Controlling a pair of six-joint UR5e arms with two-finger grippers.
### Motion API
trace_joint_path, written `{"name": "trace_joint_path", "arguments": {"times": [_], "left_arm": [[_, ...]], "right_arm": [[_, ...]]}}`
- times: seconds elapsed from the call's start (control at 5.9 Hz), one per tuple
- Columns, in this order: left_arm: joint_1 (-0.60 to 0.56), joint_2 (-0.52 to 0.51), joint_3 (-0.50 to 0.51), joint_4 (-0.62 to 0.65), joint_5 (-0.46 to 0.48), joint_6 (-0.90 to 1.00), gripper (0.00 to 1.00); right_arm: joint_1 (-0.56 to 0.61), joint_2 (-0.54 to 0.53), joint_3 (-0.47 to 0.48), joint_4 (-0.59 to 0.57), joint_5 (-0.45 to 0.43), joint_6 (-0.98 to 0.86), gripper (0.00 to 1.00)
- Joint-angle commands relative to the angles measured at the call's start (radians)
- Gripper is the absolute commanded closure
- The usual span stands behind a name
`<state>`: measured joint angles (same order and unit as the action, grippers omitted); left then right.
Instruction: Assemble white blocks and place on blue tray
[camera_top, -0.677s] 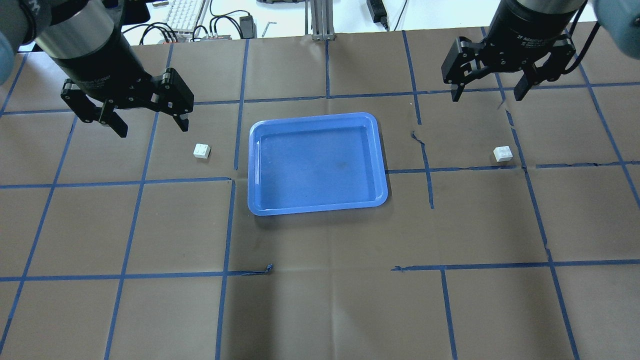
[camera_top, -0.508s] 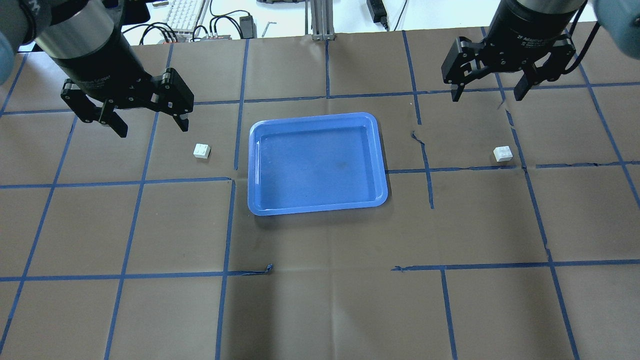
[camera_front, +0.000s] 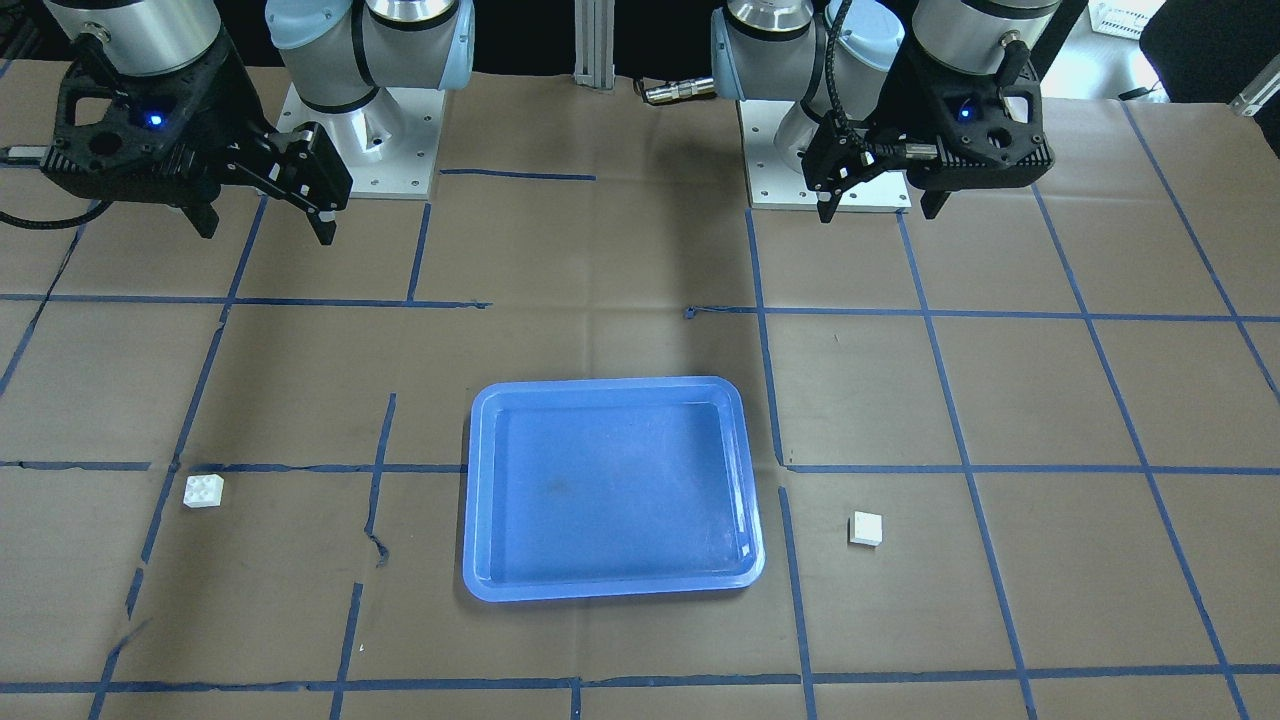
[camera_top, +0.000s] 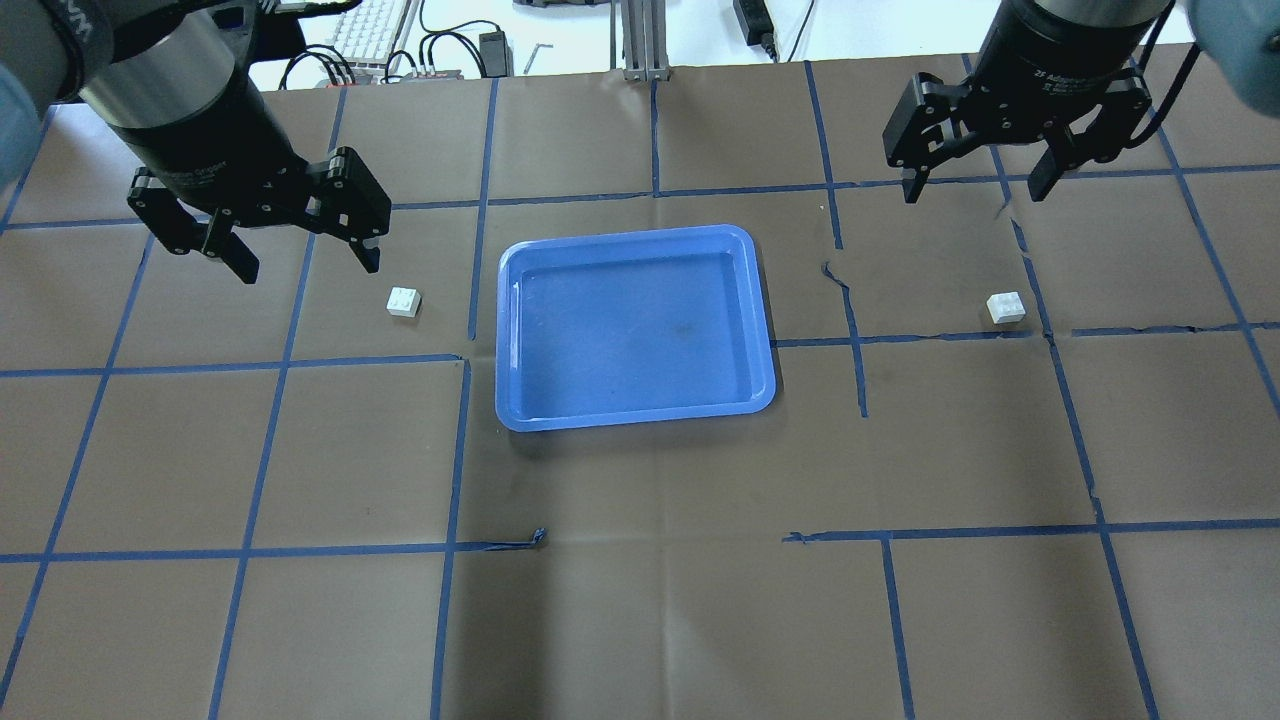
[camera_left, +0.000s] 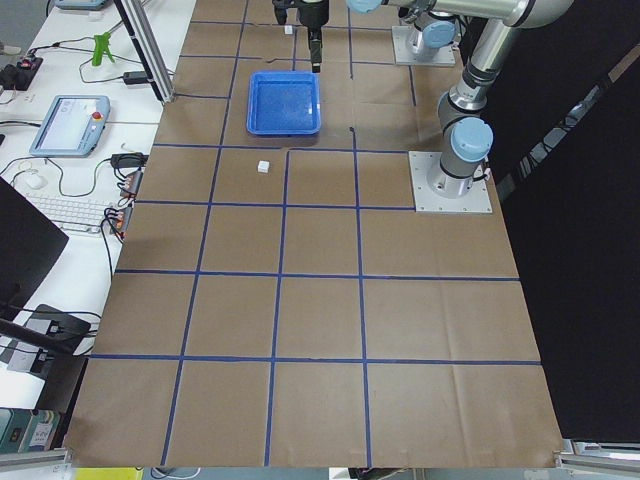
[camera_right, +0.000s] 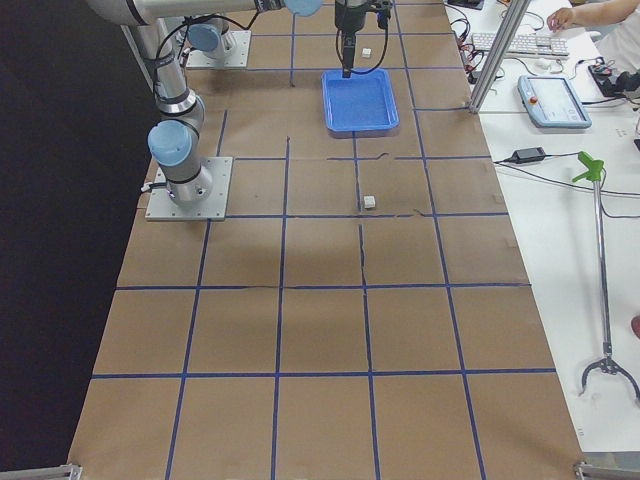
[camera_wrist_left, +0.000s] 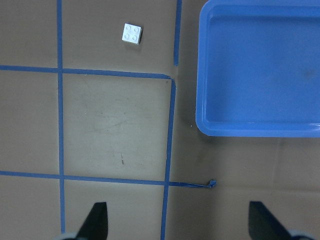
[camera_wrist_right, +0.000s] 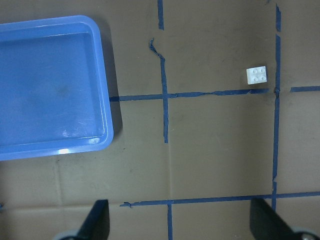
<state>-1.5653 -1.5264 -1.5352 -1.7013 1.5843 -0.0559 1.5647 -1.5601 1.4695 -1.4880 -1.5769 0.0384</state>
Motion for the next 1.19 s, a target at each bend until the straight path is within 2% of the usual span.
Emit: {"name": "trace_joint_path", "arguments": {"times": [0.0, 0.34, 1.02], "left_arm": [[0.005, -0.003, -0.010, 0.024, 0.003, 0.033, 0.01], [0.011, -0.059, -0.017, 0.078, -0.004, 0.039, 0.01], [0.073, -0.380, -0.057, 0.488, -0.006, 0.158, 0.01]], "right_arm": [[0.000, 0.000, 0.000, 0.000, 0.000, 0.000, 0.00], [0.000, 0.000, 0.000, 0.000, 0.000, 0.000, 0.00], [0.000, 0.002, 0.002, 0.000, 0.000, 0.000, 0.00]]}}
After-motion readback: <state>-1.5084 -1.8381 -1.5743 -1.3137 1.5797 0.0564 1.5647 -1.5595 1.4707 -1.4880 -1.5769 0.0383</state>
